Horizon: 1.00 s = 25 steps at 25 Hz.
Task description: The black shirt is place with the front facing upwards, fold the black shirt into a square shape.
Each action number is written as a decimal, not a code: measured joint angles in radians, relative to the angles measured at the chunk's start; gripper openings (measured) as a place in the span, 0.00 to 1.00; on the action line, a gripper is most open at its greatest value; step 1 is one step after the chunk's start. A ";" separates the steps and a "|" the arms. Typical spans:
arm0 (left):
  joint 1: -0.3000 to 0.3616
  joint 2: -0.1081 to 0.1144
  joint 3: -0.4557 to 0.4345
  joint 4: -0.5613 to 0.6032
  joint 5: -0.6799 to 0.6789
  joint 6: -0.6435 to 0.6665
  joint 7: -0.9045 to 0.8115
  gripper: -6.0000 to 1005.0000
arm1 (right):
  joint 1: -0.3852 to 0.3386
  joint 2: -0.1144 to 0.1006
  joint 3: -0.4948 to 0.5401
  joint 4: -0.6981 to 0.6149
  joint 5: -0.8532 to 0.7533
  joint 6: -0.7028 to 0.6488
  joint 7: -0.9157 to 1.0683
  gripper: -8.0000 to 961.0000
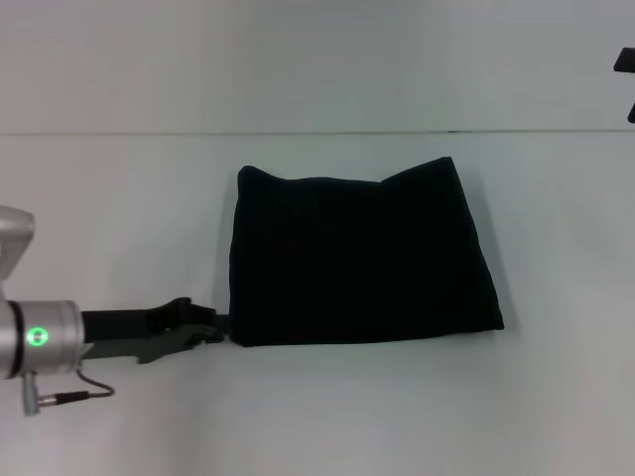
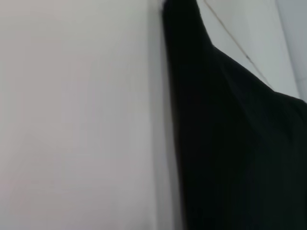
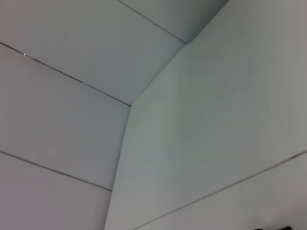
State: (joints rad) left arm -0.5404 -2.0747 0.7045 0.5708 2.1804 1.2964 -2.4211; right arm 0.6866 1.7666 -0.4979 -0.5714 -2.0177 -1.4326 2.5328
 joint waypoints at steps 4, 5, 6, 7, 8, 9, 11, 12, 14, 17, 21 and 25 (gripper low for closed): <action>0.026 0.027 -0.090 0.080 0.052 0.076 0.027 0.21 | -0.005 0.002 -0.003 -0.007 -0.004 -0.012 -0.053 0.98; 0.033 0.034 -0.114 0.100 0.053 0.099 0.042 0.25 | -0.007 0.003 -0.004 -0.007 -0.004 -0.024 -0.086 0.98; 0.041 0.043 -0.152 0.125 0.051 0.143 0.085 0.30 | -0.010 0.005 -0.004 -0.008 -0.004 -0.044 -0.144 0.98; 0.043 0.049 -0.174 0.137 0.042 0.179 0.128 0.34 | -0.013 0.009 -0.004 -0.009 -0.006 -0.066 -0.208 0.98; 0.043 0.054 -0.199 0.149 0.029 0.225 0.197 0.36 | -0.018 0.016 -0.005 -0.011 -0.010 -0.087 -0.286 0.98; 0.038 0.058 -0.213 0.151 0.017 0.266 0.293 0.38 | -0.023 0.024 -0.005 -0.013 -0.015 -0.103 -0.356 0.98; 0.019 0.058 -0.218 0.149 0.004 0.314 0.451 0.43 | -0.044 0.057 -0.007 -0.030 -0.037 -0.126 -0.540 0.98; 0.009 0.054 -0.208 0.148 0.005 0.315 0.510 0.45 | -0.055 0.073 -0.008 -0.039 -0.045 -0.127 -0.616 0.98; -0.014 0.044 -0.182 0.147 0.009 0.304 0.586 0.49 | -0.080 0.113 -0.007 -0.059 -0.051 -0.116 -0.763 0.98; -0.052 0.032 -0.139 0.147 0.009 0.272 0.652 0.56 | -0.112 0.179 0.002 -0.076 -0.050 -0.090 -0.938 0.98; -0.102 0.018 -0.063 0.156 0.012 0.220 0.686 0.70 | -0.119 0.242 -0.010 -0.078 -0.073 -0.064 -1.048 0.98; -0.126 0.014 -0.017 0.160 0.008 0.201 0.690 0.84 | -0.111 0.278 -0.031 -0.080 -0.094 -0.054 -1.078 0.98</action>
State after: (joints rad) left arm -0.6662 -2.0607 0.6870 0.7303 2.1888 1.4972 -1.7312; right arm 0.5756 2.0449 -0.5289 -0.6510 -2.1118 -1.4870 1.4544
